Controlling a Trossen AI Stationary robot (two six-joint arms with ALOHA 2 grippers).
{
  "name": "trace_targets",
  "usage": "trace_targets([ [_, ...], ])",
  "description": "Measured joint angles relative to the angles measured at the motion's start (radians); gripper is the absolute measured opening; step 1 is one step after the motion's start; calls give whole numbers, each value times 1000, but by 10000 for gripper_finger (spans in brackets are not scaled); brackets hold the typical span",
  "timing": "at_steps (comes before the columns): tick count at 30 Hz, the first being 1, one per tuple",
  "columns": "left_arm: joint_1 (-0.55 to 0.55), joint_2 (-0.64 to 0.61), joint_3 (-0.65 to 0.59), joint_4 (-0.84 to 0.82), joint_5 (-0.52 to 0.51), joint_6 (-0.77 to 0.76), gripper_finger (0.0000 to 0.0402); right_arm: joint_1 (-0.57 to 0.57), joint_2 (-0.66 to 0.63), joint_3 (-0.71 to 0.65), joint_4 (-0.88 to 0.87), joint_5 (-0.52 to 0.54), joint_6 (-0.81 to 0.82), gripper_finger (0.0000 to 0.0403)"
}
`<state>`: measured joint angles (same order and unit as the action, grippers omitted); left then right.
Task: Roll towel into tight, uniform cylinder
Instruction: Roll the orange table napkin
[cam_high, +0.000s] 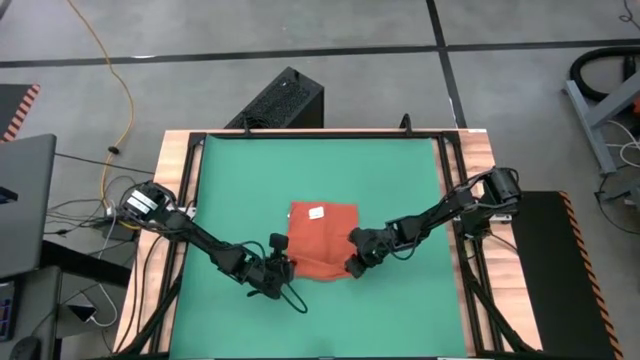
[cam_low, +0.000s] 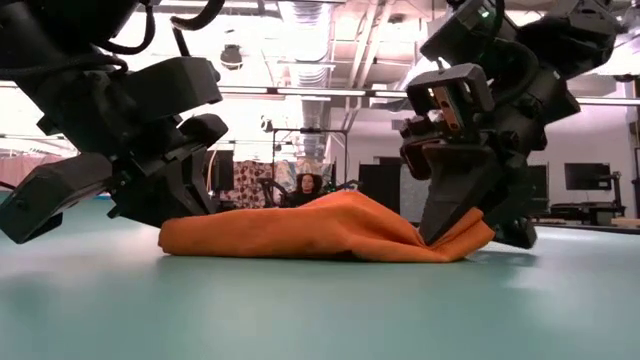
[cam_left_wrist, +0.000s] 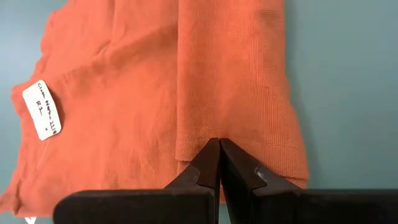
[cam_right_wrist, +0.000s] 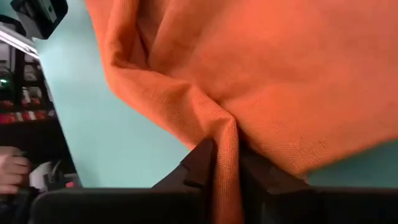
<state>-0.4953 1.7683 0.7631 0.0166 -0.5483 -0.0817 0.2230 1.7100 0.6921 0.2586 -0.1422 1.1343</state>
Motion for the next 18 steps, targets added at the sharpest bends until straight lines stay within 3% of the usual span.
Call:
trace_targets([
  [11, 0, 1, 0, -53, 3, -32, 0, 35, -6, 39, -153, 71, -10, 142],
  [18, 1, 1, 0, -58, 11, -34, 0, 66, -71, 38, -277, 152, -13, 152],
])
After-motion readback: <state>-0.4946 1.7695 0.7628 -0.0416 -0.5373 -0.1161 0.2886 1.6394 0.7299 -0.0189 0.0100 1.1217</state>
